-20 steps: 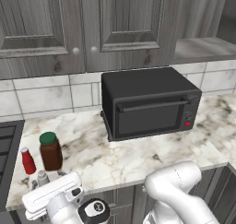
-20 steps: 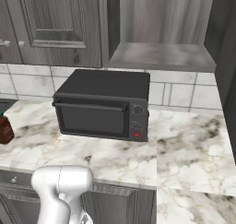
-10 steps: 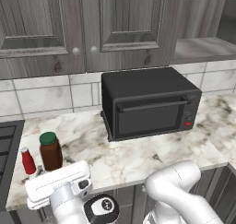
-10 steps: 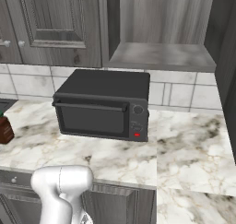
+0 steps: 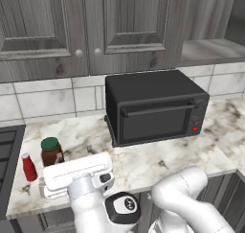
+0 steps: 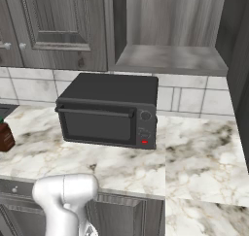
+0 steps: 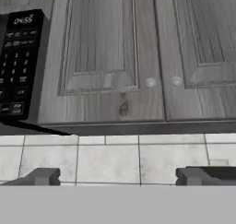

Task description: Collect the paprika, ketchup, and shaker from the cabinet and place them next to the stove.

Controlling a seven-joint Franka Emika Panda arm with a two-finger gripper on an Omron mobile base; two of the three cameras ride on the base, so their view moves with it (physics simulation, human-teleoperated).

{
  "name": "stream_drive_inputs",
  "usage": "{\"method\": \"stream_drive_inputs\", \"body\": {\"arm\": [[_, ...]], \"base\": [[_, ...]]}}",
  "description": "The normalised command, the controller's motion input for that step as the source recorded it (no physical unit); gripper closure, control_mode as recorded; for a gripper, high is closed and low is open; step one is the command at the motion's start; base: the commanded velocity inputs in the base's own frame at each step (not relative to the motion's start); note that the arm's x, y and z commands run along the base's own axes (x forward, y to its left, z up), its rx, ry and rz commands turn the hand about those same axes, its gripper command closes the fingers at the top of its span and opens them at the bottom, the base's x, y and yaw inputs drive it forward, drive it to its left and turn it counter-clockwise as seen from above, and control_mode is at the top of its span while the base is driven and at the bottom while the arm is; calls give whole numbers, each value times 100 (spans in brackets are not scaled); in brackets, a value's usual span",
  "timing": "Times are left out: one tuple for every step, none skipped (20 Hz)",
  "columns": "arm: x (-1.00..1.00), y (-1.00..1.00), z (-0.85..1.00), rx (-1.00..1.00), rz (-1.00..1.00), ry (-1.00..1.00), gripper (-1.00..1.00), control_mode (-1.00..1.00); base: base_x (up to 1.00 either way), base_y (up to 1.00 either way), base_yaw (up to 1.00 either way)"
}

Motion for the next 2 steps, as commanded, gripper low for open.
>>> {"method": "stream_drive_inputs", "body": {"arm": [[0, -65, 9, 5, -8, -6, -100, -100], [0, -65, 12, 5, -9, -6, -100, -100]], "base": [[0, 0, 0], [0, 0, 0]]}}
